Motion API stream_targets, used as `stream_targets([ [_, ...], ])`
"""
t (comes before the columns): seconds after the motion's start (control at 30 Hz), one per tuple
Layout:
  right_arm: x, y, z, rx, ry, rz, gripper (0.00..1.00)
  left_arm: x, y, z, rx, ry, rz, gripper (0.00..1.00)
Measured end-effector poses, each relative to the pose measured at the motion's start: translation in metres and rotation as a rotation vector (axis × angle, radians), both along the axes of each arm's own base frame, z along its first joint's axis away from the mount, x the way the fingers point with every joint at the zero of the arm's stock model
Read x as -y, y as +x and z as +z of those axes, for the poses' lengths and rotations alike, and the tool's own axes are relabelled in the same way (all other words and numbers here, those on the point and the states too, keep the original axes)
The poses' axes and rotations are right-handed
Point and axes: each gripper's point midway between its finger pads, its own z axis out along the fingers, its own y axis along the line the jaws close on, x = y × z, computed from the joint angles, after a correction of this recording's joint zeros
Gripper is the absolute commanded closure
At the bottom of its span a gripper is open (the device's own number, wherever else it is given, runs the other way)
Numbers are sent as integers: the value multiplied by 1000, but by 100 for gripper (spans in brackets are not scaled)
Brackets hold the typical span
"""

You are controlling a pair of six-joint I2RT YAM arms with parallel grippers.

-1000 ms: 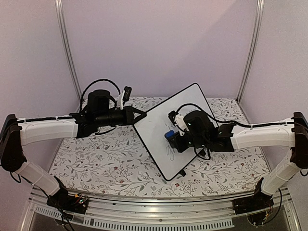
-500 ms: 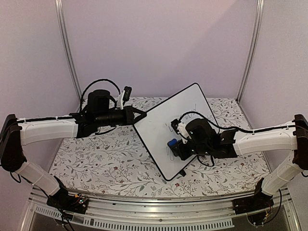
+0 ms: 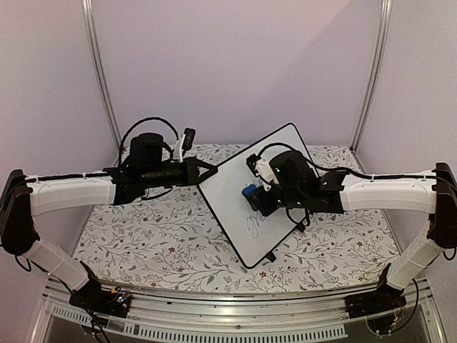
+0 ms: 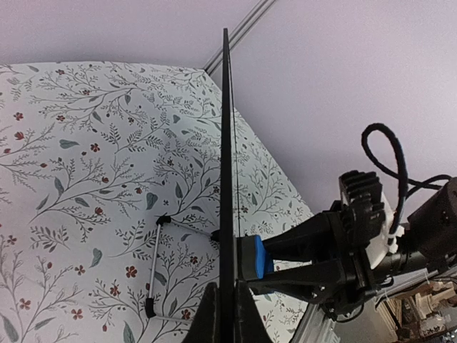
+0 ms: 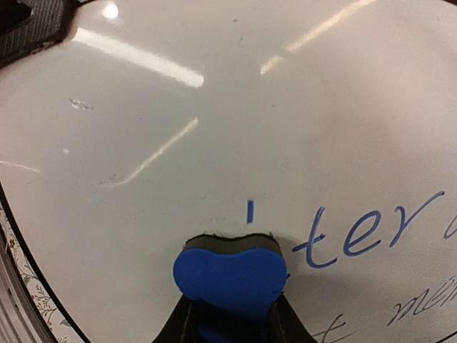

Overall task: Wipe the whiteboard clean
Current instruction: Erase the whiteboard at the center of the board.

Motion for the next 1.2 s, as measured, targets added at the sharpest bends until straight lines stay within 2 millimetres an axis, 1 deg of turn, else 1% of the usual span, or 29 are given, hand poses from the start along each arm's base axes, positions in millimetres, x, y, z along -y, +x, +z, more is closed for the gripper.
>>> stream_targets([
  [0.1,-2,17,15,35,12,-12,84,0,0,0,0,0,0,100],
  [0.17,-2,24,21,51,14,-14,84,0,0,0,0,0,0,100],
  [0.33,-2,27,21,57,8,-3,84,0,0,0,0,0,0,100],
  [0.43,-1,25,17,57,17,4,84,0,0,-1,-2,2,1,100],
  [0.67,23,3,-17,-3,-2,0,84,0,0,-1,-3,1,1,100],
  [0.73,27,-2,-23,-20,-4,-3,84,0,0,0,-4,0,0,100],
  [0.93,26,-1,-22,-37,1,-10,84,0,0,0,-4,-1,1,100],
  [1.0,22,3,-17,-39,-1,-12,84,0,0,-1,-4,1,5,100],
  [1.07,16,10,-7,-28,12,-15,84,-1,1,-1,-5,3,8,100],
  [1.2,3,31,20,17,55,-26,84,0,0,-1,-4,1,4,100],
])
